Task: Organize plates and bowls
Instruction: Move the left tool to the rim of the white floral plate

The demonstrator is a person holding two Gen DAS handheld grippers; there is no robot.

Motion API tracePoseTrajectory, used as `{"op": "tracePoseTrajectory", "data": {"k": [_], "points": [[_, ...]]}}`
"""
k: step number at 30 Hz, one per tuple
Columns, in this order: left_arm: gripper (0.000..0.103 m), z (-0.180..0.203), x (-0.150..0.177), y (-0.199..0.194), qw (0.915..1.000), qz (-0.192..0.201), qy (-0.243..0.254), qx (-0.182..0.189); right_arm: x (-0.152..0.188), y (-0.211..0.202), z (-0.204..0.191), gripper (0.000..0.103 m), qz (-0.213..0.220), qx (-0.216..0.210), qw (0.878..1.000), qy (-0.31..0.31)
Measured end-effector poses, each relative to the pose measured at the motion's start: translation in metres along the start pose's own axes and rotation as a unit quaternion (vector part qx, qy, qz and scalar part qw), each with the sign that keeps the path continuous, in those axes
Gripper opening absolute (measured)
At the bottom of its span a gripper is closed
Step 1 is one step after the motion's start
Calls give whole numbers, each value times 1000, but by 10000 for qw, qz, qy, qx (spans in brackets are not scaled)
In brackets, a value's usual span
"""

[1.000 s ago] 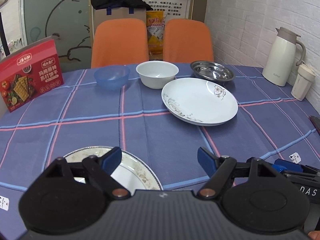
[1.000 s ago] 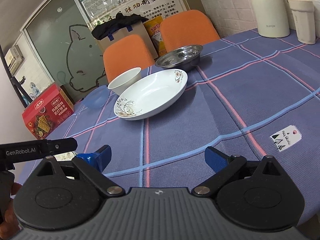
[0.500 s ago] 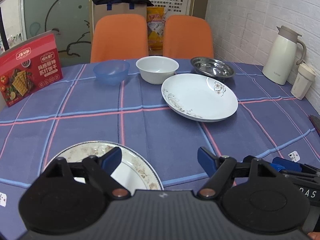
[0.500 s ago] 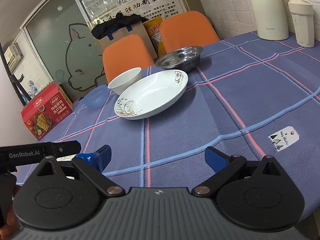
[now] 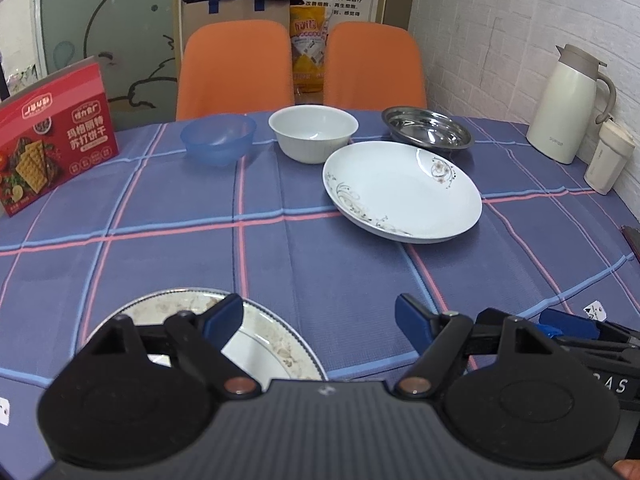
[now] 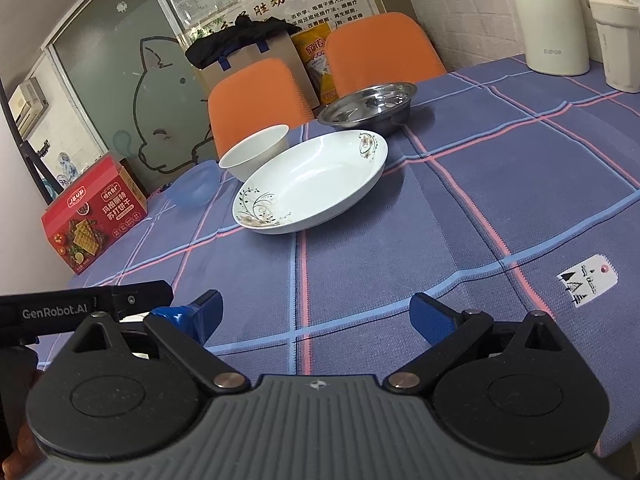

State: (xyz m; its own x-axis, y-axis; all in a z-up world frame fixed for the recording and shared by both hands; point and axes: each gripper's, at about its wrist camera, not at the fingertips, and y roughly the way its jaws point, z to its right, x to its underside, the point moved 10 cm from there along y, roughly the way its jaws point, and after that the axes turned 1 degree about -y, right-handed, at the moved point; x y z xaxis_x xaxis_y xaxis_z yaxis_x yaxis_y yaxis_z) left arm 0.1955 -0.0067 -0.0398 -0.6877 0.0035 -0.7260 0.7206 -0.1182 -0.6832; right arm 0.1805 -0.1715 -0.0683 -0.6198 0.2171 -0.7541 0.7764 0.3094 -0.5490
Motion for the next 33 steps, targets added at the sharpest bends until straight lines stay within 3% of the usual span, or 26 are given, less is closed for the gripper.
{"op": "tracePoseTrajectory", "data": {"k": [11,17,23,33], "points": [[78,-4,-35,32,9995,-226,127,155,-26,22,-11,88,-48,-72,9988,-486],[79,-11,-74,66,9980,-395,-187,456,-58,40,8,88,-11,159,9970,-751],[79,-6,-105,101,9987,-373,-54,348,-91,64,24,88,5,333,9954,-894],[79,14,-112,141,9969,-588,159,502,-100,97,23,88,-267,343,9899,-1352]]}}
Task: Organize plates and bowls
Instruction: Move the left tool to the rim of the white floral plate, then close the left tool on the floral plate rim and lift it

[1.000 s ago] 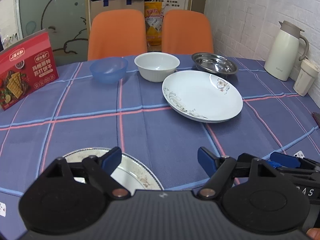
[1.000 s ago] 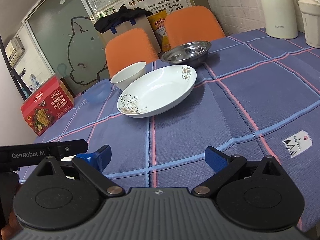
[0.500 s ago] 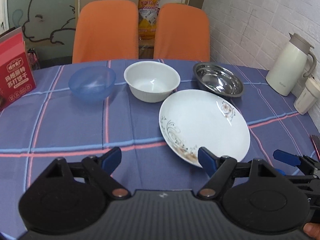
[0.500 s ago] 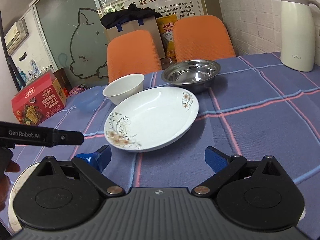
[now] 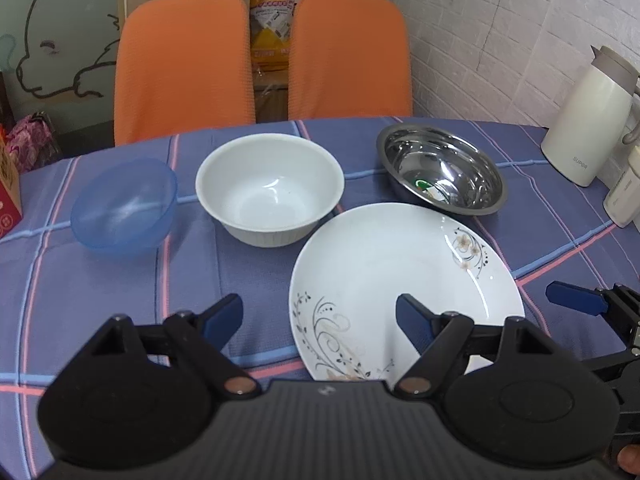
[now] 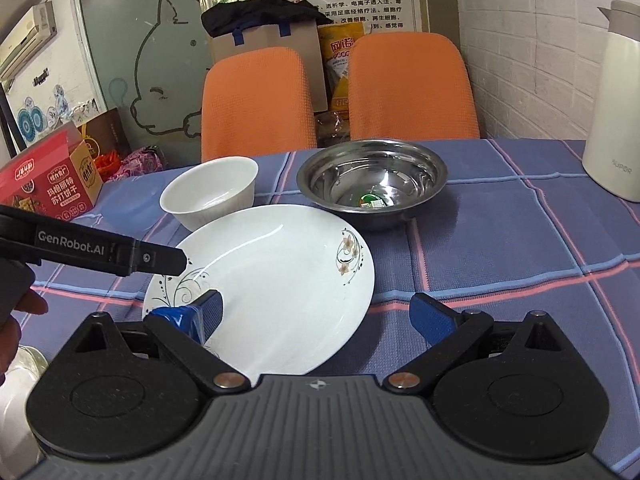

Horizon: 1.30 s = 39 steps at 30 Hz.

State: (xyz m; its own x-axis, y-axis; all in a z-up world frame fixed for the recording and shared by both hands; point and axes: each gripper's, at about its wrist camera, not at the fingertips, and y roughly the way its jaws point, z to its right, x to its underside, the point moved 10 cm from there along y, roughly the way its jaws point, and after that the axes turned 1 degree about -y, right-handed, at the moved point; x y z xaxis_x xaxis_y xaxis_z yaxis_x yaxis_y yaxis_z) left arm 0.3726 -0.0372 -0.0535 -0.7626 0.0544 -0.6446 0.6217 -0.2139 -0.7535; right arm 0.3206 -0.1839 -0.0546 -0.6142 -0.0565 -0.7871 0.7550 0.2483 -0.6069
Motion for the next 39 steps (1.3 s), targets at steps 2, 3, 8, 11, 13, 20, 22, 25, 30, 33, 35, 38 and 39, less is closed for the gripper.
{"op": "tracePoseTrajectory", "data": {"k": [2,3,8,11,13,20,22,25,30,33,35,38,39], "points": [[79,1,-1,3,10000,28,-7,-22,1,5,2,88,-53,6,10000,28],[79,2,0,5,10000,17,-1,-25,0,6,4,88,-49,-7,10000,68],[79,5,0,13,9999,-40,84,-56,-1,11,11,88,-35,0,9998,186],[79,6,-1,16,9999,-46,113,-63,-2,17,13,88,-74,1,9998,205],[79,8,-2,19,9999,-68,135,-75,-2,20,13,88,-80,1,9998,166],[79,12,-5,38,9993,-136,279,-194,2,40,8,88,-303,22,9995,-30],[79,12,-5,44,9994,-161,249,-161,4,45,6,88,-375,26,9992,-96],[79,11,-4,52,9996,-226,134,-62,5,50,4,88,-420,25,9991,-109],[79,8,-2,60,9999,-161,54,-7,4,54,-1,88,-394,131,9987,-309],[79,6,-1,59,9998,-179,55,-7,5,56,-7,88,-274,46,9985,-478],[79,4,0,57,9998,-204,60,2,6,55,-7,89,-189,13,9986,-488],[79,2,2,55,9997,-220,53,0,6,54,-7,89,-182,41,9988,-446],[79,2,3,55,9997,-219,62,9,6,54,-7,89,-195,66,9989,-422]]}}
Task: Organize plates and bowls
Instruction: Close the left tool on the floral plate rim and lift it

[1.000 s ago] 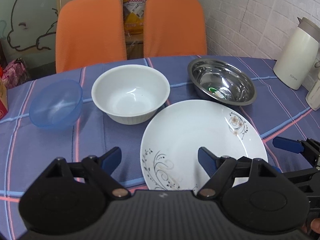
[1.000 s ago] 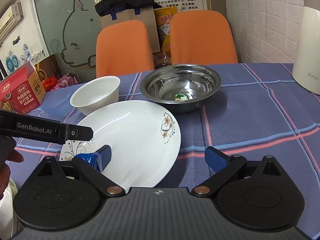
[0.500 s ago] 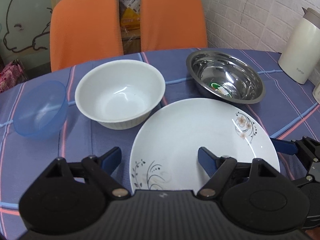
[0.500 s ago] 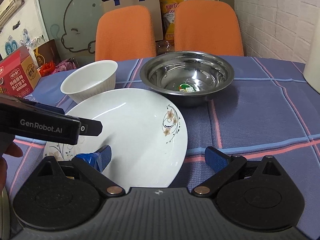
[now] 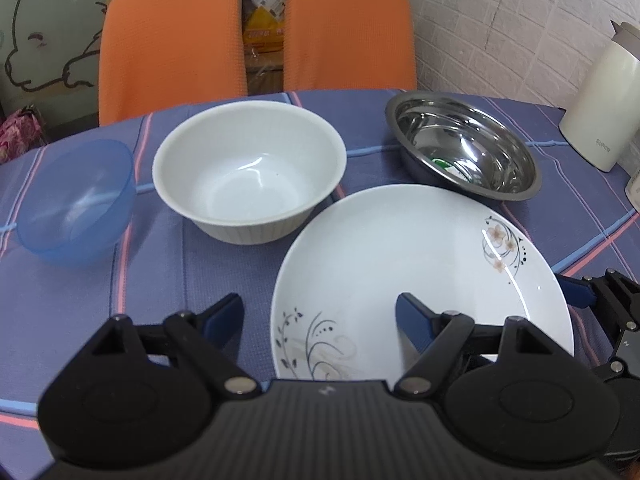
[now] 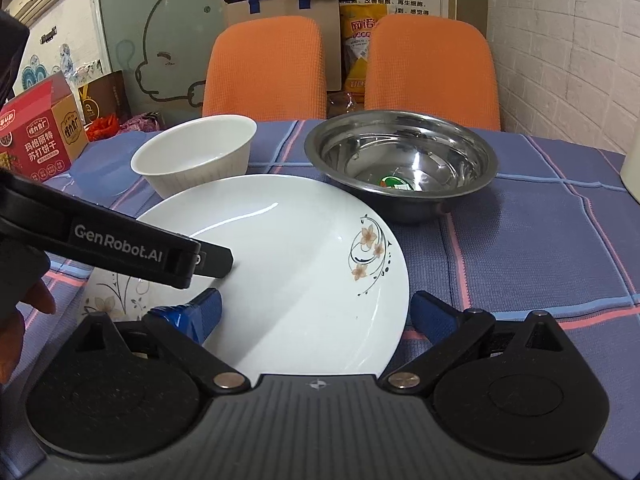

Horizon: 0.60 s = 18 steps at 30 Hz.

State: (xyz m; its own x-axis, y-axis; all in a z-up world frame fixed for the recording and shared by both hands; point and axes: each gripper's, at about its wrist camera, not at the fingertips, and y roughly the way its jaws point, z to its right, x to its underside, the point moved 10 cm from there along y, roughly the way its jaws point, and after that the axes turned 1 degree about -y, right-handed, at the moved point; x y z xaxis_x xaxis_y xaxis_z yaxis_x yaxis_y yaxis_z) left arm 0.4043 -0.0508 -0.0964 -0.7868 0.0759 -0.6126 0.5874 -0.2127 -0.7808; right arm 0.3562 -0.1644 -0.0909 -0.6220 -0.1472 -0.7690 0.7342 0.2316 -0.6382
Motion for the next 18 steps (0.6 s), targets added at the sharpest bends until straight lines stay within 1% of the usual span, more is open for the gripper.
{"op": "tracePoseTrajectory", "data": {"k": [2,4,5,7,8,9,12,14,16,18], "points": [[78,1,1,-1,10000,18,-3,1,0,0,-4,89,-27,-11,10000,-2],[77,4,2,-1,10000,59,26,17,2,-1,-12,89,-54,-109,9999,-75],[72,5,2,-2,9999,103,44,36,2,-1,-14,90,-57,-114,9999,-91],[69,8,3,-4,9999,127,91,47,3,0,-14,90,-6,-139,9999,-91],[62,9,3,-5,9998,160,126,77,3,0,-13,90,30,-181,9998,-113],[61,8,4,-6,9998,164,113,49,4,0,-12,90,72,-211,9997,-132],[51,3,3,-8,9998,174,6,57,4,-2,-12,90,197,-280,9993,-181],[50,2,2,-8,9998,171,-79,6,3,-1,-14,89,178,-221,9995,-140],[48,0,1,-8,9997,152,-184,-57,1,1,-16,90,128,-49,9999,-13],[42,-2,2,-10,9996,76,-285,37,-1,0,-18,90,81,-54,9998,165]]}}
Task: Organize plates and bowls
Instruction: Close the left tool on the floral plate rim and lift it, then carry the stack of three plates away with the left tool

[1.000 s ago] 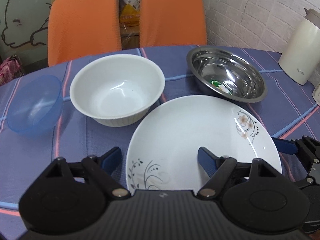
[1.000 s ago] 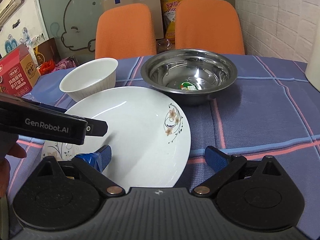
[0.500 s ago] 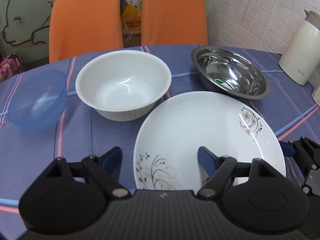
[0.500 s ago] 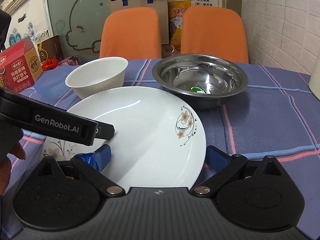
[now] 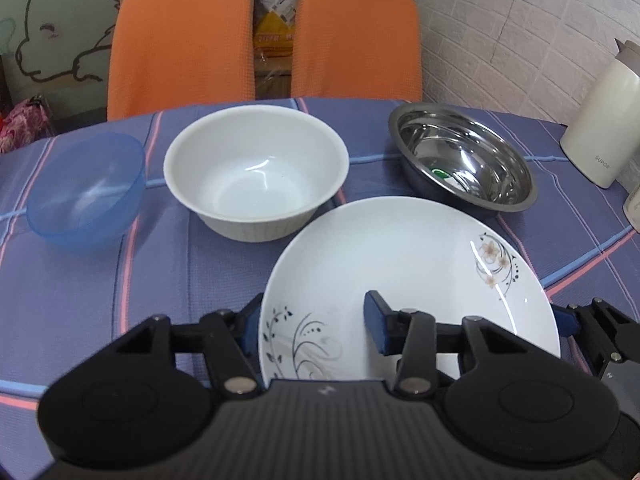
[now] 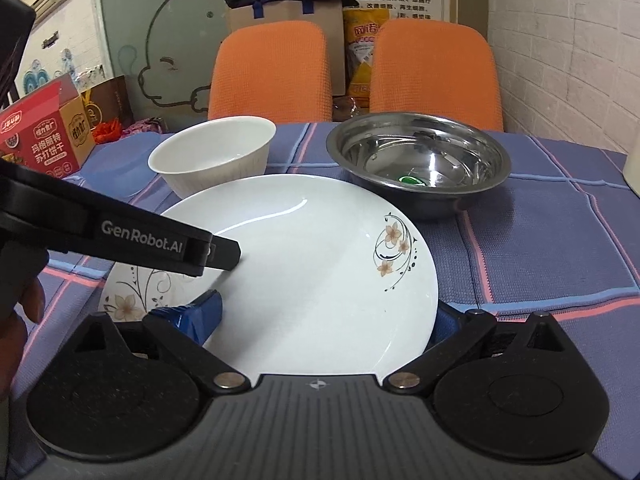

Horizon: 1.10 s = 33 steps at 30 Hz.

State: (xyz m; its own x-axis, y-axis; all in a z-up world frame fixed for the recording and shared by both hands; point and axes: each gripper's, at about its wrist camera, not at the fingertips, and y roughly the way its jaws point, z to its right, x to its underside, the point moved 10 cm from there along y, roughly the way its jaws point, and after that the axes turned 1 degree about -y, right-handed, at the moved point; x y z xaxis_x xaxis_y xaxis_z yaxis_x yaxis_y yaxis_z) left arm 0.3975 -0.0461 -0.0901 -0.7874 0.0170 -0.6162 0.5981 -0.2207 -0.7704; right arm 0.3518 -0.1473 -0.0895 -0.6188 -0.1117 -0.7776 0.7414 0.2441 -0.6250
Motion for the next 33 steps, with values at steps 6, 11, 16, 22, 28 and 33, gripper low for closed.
{"op": "tracePoseTrajectory", "data": {"k": [6,11,16,22,28,33], "points": [[42,-1,13,-17,9998,-89,-121,122,3,-14,-3,90,43,-140,9995,265],[41,-5,20,-49,9998,29,-192,85,4,-35,-18,90,139,-147,9992,345],[41,-18,34,-95,9996,229,-166,-63,4,-63,-43,90,294,-164,9990,307],[41,-59,70,-157,9976,423,-275,-471,16,-93,-100,90,423,-510,9976,220],[39,-107,120,-198,9941,412,-524,-856,40,-108,-162,90,326,-1018,9942,119],[40,-134,157,-210,9919,353,-728,-981,62,-111,-199,90,162,-1286,9916,15]]}}
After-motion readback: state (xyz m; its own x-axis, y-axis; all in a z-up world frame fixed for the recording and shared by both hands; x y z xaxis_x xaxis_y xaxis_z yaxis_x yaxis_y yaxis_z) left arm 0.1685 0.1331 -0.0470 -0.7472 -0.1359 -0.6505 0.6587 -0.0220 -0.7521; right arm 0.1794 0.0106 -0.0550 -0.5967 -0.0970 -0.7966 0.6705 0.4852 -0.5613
